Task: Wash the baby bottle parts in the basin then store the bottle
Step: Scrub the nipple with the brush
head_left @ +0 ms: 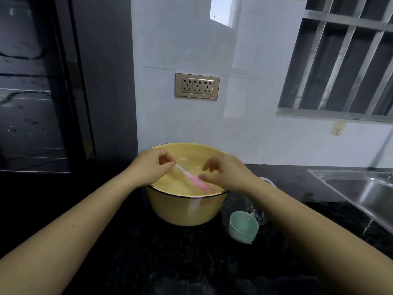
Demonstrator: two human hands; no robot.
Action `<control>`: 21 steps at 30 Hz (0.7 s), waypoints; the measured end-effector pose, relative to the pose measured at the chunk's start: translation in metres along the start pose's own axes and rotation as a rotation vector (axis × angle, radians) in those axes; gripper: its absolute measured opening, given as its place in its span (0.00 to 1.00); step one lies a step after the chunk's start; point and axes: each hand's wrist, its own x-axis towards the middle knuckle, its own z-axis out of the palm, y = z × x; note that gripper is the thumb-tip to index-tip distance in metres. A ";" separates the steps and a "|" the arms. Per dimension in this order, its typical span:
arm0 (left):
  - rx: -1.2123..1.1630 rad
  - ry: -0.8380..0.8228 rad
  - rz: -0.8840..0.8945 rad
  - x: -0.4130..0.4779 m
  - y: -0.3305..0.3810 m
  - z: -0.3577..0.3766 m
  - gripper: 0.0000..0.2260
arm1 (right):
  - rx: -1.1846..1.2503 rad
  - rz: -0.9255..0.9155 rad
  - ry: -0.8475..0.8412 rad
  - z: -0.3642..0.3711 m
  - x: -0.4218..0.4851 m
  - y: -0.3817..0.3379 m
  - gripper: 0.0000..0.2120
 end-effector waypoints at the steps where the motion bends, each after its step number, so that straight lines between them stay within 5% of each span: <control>1: 0.008 0.003 -0.002 0.001 -0.001 -0.001 0.05 | -0.040 0.013 -0.059 0.004 0.007 -0.005 0.19; 10: 0.023 -0.007 0.000 0.012 -0.006 -0.004 0.04 | -0.259 0.036 -0.245 0.017 0.041 -0.013 0.24; 15: 0.015 -0.076 0.022 0.022 -0.006 0.004 0.02 | -0.403 -0.027 -0.033 0.012 0.048 0.008 0.17; 21: 0.029 -0.218 0.095 0.036 0.004 0.015 0.02 | -0.415 -0.080 0.132 0.014 0.053 0.027 0.20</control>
